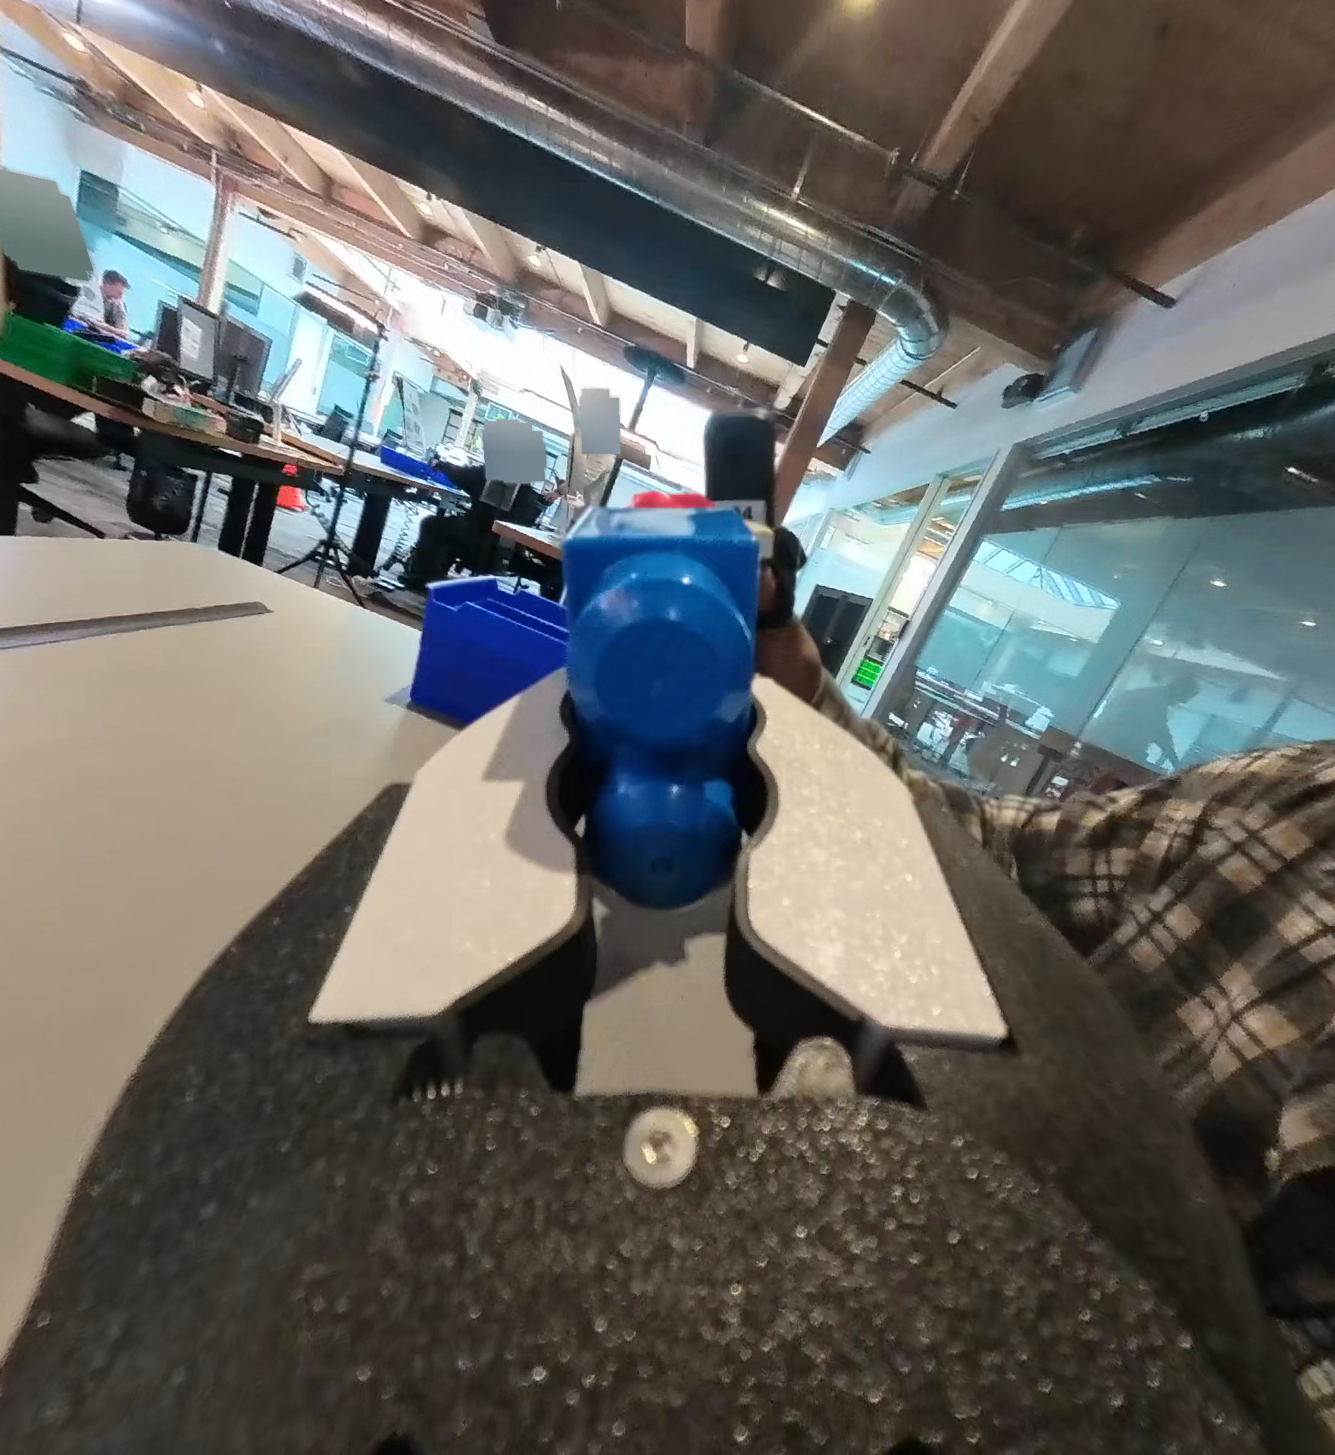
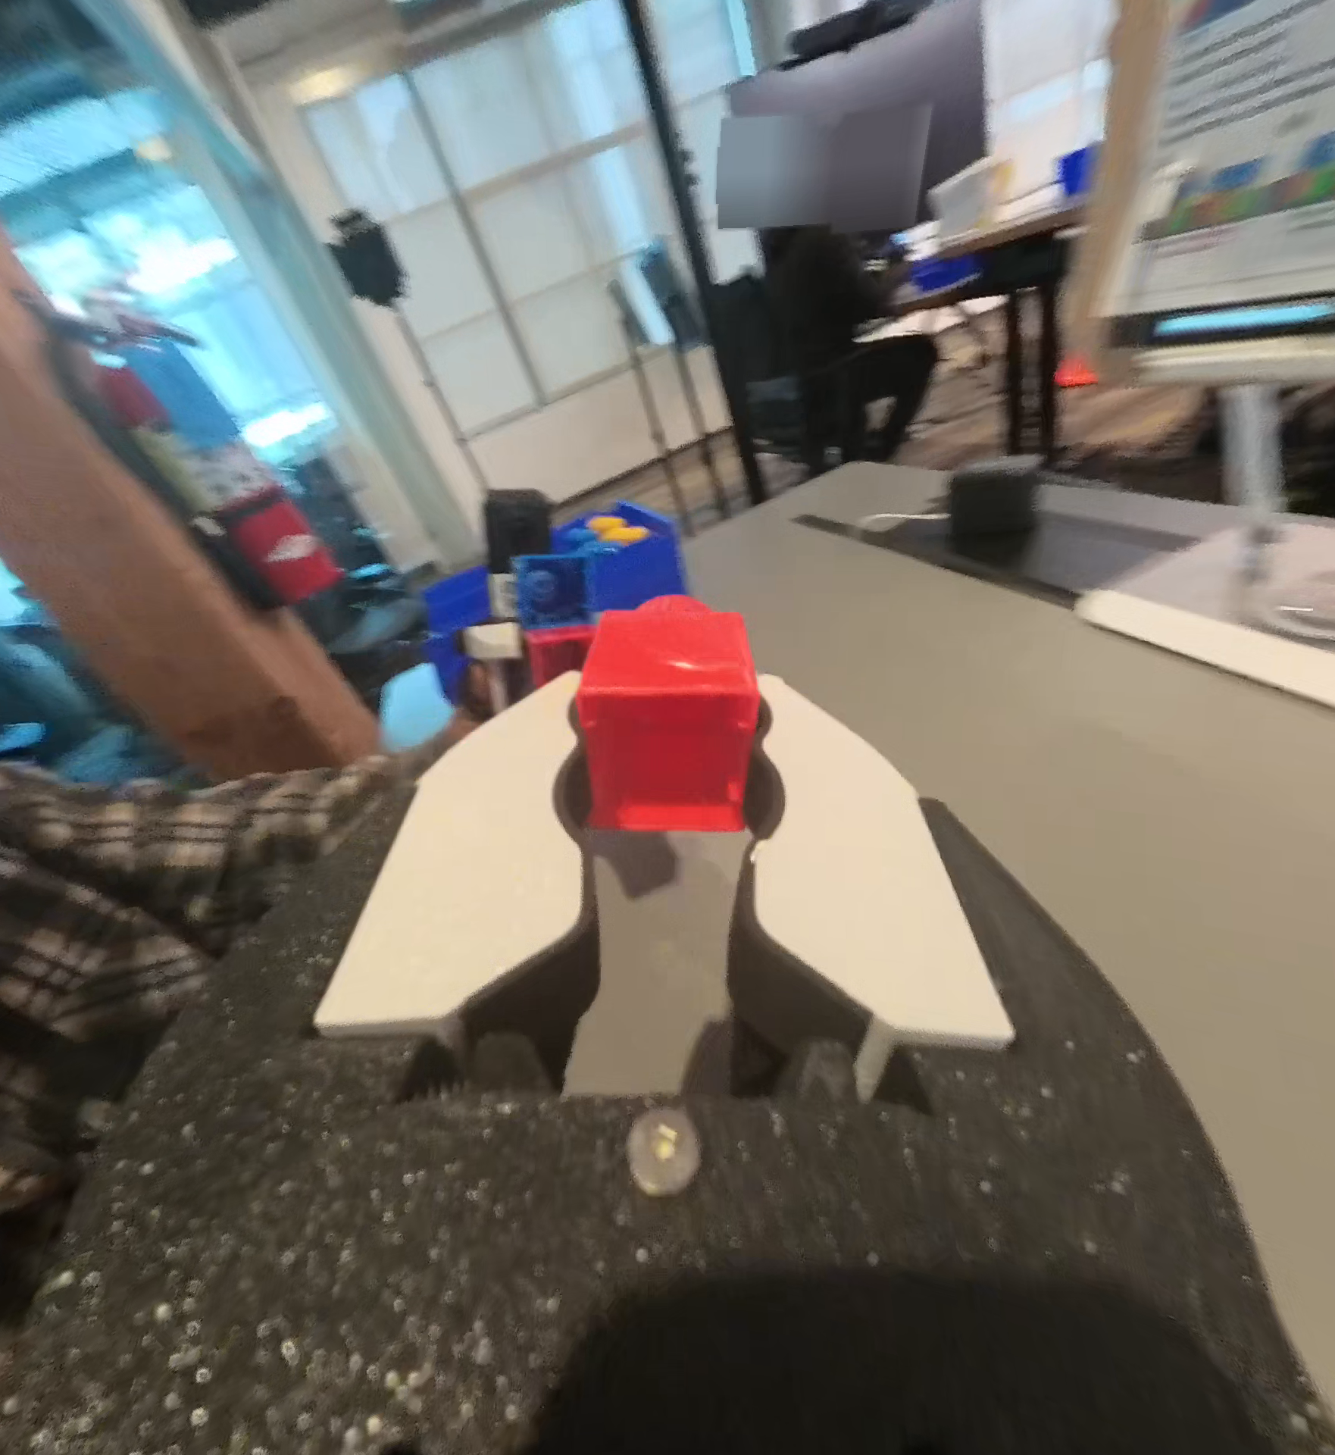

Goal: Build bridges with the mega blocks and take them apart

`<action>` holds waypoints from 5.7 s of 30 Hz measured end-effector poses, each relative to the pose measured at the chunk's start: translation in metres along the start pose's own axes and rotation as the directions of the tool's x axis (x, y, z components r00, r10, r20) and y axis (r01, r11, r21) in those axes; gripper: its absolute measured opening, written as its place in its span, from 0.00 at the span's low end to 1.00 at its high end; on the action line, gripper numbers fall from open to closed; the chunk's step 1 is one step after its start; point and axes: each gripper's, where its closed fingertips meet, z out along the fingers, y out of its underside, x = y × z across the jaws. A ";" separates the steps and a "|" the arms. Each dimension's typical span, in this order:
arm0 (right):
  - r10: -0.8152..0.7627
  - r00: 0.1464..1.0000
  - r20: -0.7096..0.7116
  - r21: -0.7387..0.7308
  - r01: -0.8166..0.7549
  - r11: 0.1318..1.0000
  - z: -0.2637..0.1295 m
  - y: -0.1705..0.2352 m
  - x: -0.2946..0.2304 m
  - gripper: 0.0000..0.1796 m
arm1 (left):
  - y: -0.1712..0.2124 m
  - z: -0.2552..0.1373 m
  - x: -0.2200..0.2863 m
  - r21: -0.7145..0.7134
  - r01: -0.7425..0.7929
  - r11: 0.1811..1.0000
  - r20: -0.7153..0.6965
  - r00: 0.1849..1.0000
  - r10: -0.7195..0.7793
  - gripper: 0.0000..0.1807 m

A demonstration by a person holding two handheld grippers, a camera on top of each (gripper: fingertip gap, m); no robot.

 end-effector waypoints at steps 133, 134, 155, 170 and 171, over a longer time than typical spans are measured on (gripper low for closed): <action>-0.305 0.892 -0.332 -0.092 0.292 0.952 -0.046 -0.033 0.025 0.44 | 0.103 0.038 0.010 -0.469 -0.209 0.858 -0.046 0.976 0.212 0.42; -0.293 0.908 -0.300 -0.069 0.286 0.956 -0.034 -0.022 0.018 0.43 | 0.102 0.038 0.010 -0.468 -0.210 0.859 -0.046 0.976 0.214 0.42; -0.280 0.950 -0.139 -0.099 0.268 0.958 0.022 0.092 0.019 0.37 | -0.101 -0.137 0.013 -0.583 -0.257 0.771 0.362 0.767 0.529 0.41; -0.298 0.954 -0.037 -0.159 0.289 0.944 0.038 0.114 0.008 0.36 | -0.125 -0.483 -0.080 -0.835 0.513 0.199 0.466 0.468 0.751 0.37; -0.289 0.957 -0.034 -0.160 0.280 0.947 0.038 0.115 0.009 0.36 | -0.123 -0.488 -0.084 -0.831 0.527 0.178 0.461 0.472 0.751 0.37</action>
